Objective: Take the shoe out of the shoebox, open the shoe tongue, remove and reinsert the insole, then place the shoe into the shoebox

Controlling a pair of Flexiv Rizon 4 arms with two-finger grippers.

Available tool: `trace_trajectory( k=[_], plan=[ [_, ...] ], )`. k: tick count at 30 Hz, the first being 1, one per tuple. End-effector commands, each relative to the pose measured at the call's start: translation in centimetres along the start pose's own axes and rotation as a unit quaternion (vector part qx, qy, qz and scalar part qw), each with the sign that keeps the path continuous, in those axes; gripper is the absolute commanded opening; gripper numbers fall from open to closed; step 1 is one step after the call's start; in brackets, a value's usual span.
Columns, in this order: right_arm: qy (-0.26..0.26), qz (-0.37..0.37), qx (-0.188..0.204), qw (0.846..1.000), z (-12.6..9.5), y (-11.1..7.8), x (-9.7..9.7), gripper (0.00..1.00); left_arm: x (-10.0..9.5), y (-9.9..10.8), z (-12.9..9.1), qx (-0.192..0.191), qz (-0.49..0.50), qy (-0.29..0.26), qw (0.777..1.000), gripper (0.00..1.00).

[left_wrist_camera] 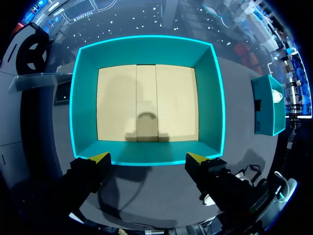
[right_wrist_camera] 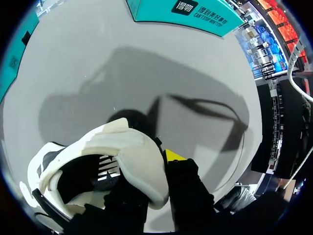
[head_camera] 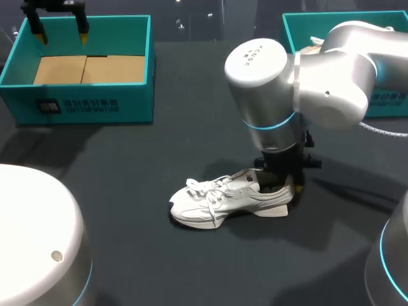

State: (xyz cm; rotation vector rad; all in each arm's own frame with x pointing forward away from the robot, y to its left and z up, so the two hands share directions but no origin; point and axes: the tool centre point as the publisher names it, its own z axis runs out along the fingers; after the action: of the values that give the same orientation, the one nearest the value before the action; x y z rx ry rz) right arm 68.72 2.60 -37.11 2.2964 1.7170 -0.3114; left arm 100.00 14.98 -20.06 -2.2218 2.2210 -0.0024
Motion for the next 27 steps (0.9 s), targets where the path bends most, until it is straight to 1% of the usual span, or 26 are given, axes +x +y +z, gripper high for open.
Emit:
trace_trajectory(
  k=[1,6,12,16,25,26,27],
  plan=[
    [0.006,-0.006,-0.003,1.0,0.5,-0.6,0.6,0.0,0.0,0.0,0.0,0.0,0.0,0.0,1.0,1.0],
    [0.018,-0.01,-0.004,1.0,0.0,-0.7,0.3,0.0,0.0,0.0,0.0,0.0,0.0,0.0,1.0,1.0],
    [0.023,-0.018,-0.002,1.0,-0.8,-0.4,-0.3,0.0,0.0,0.0,0.0,0.0,0.0,0.0,1.0,1.0],
    [0.029,-0.029,-0.001,0.999,-1.1,-0.4,-0.3,0.0,0.0,0.0,0.0,0.0,0.0,0.0,1.0,1.0],
    [0.029,-0.031,0.015,0.999,0.1,-0.7,0.4,0.0,0.0,0.0,0.0,0.0,0.0,0.0,1.0,1.0],
    [0.032,-0.031,0.018,0.999,0.1,-0.8,0.4,0.09,0.0,0.0,0.0,0.0,0.0,0.0,1.0,1.0],
    [0.033,-0.031,0.018,0.999,0.1,-0.8,0.4,0.28,0.0,0.0,0.0,0.0,0.0,0.0,1.0,1.0]
  ],
)
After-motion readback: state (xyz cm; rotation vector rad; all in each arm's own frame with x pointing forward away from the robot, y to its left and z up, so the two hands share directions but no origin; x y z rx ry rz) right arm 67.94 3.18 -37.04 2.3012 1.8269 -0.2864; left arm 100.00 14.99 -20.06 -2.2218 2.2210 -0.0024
